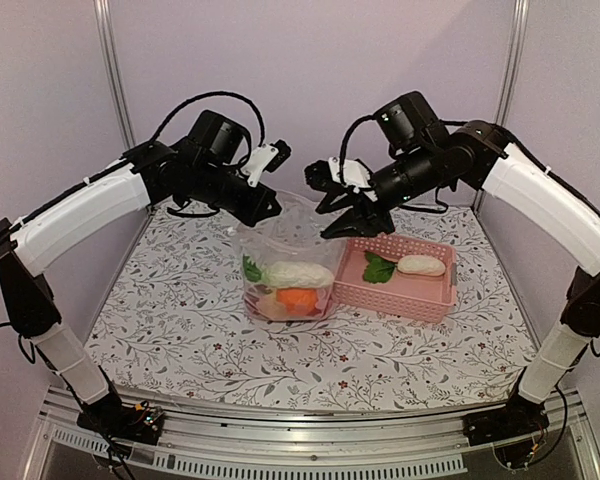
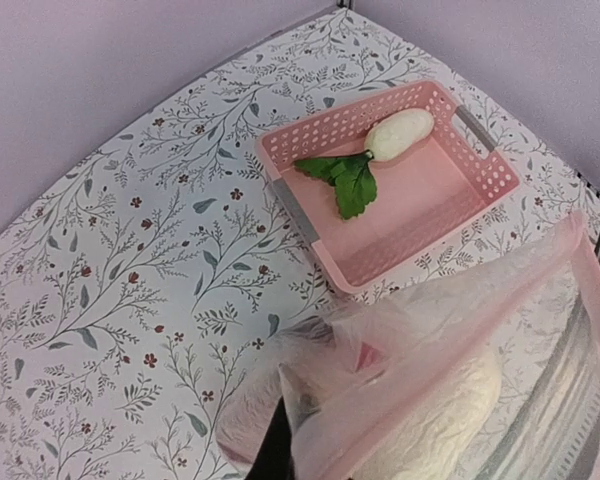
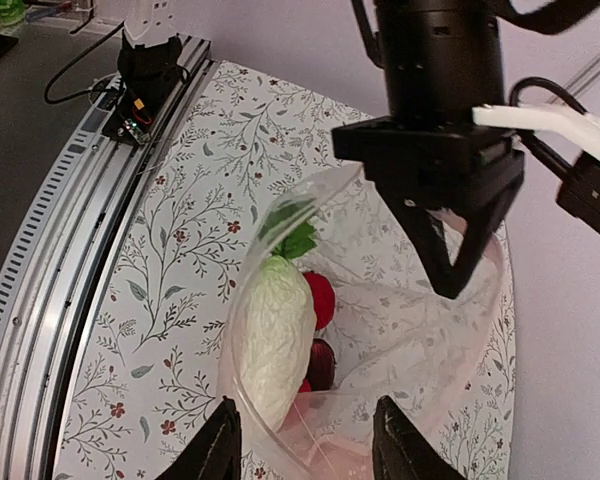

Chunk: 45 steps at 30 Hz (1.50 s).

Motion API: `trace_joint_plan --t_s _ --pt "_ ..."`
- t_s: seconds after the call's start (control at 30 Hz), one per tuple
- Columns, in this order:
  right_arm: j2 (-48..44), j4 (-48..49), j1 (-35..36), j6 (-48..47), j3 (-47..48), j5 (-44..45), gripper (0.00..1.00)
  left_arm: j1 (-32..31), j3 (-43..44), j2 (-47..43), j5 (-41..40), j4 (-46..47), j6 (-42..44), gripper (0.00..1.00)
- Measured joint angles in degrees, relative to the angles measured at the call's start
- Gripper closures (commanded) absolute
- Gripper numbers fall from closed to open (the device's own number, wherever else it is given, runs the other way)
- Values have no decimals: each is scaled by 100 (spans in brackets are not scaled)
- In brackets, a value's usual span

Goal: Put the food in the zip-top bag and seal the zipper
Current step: Pass from the right arm to the left, then pick up the fake vegetable from the bin.

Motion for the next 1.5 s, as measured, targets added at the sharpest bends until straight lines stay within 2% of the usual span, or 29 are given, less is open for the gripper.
trace_joint_plan --t_s 0.27,0.4,0.53,0.7,0.9,1.5 --pt "-535 92 -1923 304 -282 -844 56 26 -94 -15 70 155 -94 100" --pt "-612 195 -2765 402 -804 -892 57 39 -129 -15 103 208 -138 100" --pt "-428 256 -3300 442 -1244 -643 58 50 -140 -15 127 243 -164 99" --pt "13 286 -3434 363 -1703 -55 57 52 -181 -22 160 302 -179 99" --pt "522 256 -3434 326 -1764 409 57 57 -302 -46 195 380 -201 98" --pt "1080 758 -3434 -122 -2140 1836 49 57 -431 -142 260 461 -243 97"
